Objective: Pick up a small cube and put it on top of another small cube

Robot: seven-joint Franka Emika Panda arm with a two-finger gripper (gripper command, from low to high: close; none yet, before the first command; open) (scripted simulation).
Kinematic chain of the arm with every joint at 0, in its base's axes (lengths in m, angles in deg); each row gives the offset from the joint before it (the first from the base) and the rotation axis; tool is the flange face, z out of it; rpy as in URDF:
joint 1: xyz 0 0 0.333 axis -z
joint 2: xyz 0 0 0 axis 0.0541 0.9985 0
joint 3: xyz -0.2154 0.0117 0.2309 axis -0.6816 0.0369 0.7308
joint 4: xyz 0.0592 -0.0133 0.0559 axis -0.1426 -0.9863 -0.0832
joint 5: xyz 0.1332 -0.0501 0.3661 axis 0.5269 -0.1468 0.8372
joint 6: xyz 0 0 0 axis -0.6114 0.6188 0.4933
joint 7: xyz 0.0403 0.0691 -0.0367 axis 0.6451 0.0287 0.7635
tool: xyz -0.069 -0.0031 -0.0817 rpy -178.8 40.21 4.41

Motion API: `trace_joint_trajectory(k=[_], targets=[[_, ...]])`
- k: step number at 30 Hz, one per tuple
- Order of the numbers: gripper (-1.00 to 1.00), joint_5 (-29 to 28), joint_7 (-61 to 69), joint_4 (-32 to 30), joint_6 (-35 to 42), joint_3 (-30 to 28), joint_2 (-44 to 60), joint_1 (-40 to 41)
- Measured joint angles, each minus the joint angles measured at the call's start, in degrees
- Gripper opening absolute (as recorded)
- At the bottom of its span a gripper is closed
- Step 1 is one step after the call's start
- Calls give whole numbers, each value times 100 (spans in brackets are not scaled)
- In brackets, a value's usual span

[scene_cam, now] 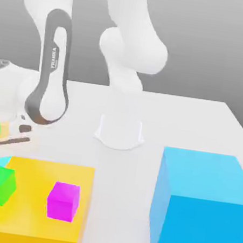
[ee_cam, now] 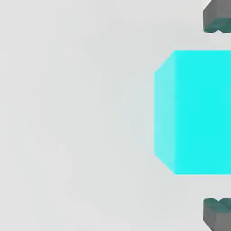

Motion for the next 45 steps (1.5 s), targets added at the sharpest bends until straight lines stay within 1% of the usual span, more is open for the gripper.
trace_joint_trajectory(k=[5,11,13,19,23,28,32,33,34,36,39,41,42,45], targets=[[-100,6,3,-1,-5,0,-6,0],[-100,-169,-102,-183,878,-92,-1093,-79],[-100,-115,185,-16,915,57,-1181,-124],[-100,456,1245,370,572,544,-1056,83],[-100,698,1833,591,270,820,-955,220],[-100,764,2371,831,-146,1035,-853,281],[-100,601,2598,985,-496,1117,-808,224],[-100,670,2682,1001,-543,1304,-834,203],[-100,773,2771,1010,-573,1574,-873,200],[-100,1153,3053,1017,-599,2229,-969,206],[-100,2056,3671,970,-483,3230,-1172,226],[-100,2721,4118,943,-357,3780,-1343,100],[-100,3061,4342,932,-279,4023,-1444,-55],[-100,4183,5037,920,76,4573,-1864,-919]])
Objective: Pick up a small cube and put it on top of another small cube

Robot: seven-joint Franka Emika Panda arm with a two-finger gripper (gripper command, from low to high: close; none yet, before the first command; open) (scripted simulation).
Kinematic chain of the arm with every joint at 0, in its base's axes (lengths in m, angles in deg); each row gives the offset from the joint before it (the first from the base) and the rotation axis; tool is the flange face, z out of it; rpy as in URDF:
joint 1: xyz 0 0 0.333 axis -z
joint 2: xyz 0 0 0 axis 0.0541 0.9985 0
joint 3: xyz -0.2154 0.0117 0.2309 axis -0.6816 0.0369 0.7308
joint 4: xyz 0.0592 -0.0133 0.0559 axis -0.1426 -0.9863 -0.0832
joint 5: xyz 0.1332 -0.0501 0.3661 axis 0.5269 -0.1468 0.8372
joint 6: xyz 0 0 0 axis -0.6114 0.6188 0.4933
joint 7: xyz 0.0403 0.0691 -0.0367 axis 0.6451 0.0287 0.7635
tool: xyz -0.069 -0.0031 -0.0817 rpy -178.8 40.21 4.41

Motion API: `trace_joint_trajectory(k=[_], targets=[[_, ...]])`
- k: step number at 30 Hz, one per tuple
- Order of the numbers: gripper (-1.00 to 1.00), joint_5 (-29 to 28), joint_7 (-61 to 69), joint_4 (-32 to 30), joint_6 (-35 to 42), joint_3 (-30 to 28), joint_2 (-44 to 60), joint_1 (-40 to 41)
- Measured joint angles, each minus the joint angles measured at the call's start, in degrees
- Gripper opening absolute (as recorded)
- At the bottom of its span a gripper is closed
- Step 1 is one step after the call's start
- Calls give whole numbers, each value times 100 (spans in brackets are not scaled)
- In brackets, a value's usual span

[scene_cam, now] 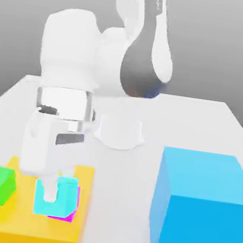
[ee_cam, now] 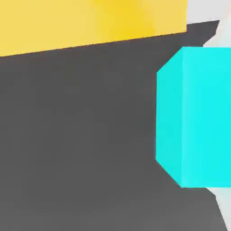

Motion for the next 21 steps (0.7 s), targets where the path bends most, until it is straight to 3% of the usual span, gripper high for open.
trace_joint_trajectory(k=[5,11,21], targets=[[-100,1211,632,-83,614,352,-780,-1167],[-100,2022,910,-268,1282,816,-1755,-2502],[-100,1071,-305,-1467,2335,1459,-2718,-2730]])
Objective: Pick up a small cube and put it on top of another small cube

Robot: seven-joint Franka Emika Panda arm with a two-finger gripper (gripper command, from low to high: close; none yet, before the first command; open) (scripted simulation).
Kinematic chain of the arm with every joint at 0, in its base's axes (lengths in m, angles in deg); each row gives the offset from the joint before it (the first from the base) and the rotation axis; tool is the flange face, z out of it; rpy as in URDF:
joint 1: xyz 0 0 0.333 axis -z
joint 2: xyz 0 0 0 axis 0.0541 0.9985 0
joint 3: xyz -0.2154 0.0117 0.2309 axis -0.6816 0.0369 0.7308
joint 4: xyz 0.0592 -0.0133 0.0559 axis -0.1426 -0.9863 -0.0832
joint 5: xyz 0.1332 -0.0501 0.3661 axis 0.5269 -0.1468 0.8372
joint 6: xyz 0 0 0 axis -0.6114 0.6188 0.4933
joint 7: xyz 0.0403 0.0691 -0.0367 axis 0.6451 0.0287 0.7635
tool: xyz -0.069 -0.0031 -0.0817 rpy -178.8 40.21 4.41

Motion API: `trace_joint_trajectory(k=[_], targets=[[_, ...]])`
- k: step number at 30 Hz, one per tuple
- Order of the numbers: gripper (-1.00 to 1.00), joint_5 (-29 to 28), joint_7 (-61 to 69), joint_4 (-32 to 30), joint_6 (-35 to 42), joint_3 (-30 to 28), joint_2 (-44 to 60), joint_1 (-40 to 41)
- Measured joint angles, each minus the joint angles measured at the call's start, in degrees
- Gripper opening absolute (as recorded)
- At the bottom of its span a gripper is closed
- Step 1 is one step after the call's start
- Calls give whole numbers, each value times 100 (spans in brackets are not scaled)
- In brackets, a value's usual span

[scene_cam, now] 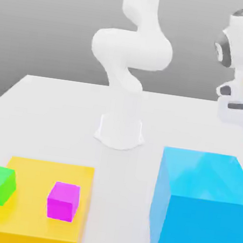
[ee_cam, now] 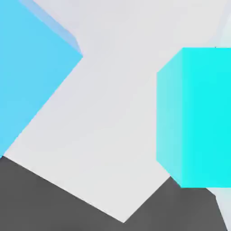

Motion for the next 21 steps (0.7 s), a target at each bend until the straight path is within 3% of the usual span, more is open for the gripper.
trace_joint_trajectory(k=[8,15,21], targets=[[-100,-784,-874,-864,417,943,-369,157],[-100,-1264,-1210,-917,-247,2270,189,1474],[-100,-1296,-1230,-906,-776,3380,591,2538]])
